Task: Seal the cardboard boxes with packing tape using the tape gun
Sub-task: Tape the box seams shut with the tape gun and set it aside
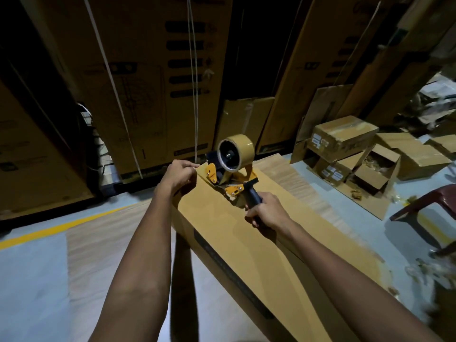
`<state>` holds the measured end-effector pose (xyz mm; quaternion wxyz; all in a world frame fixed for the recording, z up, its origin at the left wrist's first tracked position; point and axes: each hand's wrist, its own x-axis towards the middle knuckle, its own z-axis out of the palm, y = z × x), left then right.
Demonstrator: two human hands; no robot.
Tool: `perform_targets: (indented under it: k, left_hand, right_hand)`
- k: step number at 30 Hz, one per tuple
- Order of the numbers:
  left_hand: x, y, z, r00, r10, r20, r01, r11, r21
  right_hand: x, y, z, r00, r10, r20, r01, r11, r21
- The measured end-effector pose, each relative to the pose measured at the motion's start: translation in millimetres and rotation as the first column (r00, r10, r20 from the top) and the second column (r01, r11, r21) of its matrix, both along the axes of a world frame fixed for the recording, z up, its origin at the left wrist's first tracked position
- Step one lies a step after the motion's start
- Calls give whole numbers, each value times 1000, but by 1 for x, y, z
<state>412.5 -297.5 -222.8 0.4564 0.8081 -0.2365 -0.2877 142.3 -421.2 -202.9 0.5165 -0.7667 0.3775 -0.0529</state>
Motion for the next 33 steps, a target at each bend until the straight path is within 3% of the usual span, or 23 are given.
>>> perform_targets:
  k: [6,14,17,20,23,26,30,33]
  left_hand:
    - [-19,-20,3,930,245,275,-282,954,103]
    - [-15,-25,-4,923,227,312,-263,961,79]
    - [-21,-30,-2,893,235,383,-294,950,102]
    - [-25,-30,-6,861,205,465,-296,946,133]
    - [-26,-28,-12,828,57,558,-199,960,197]
    - [-31,-30,-10,778,-71,625,-147,945,291]
    - [-43,-31,-10,690,-101,717,-143,952,272]
    - [-47,-29,-11,674,-92,733,-161,950,267]
  right_hand:
    - [2,5,-9,992,111,-68,-121,977,-174]
    - [-9,-1,5,999,38,-39,-39,998,-44]
    - [-31,2,2,996,55,-73,-65,988,-141]
    - [-37,4,-5,984,104,-142,-136,962,-239]
    - [-32,4,-10,973,148,-178,-197,935,-296]
    - [-34,4,-10,980,155,-129,-186,937,-294]
    - [-36,7,-9,981,178,-82,-195,934,-299]
    - [-36,9,-5,978,190,-83,-207,929,-308]
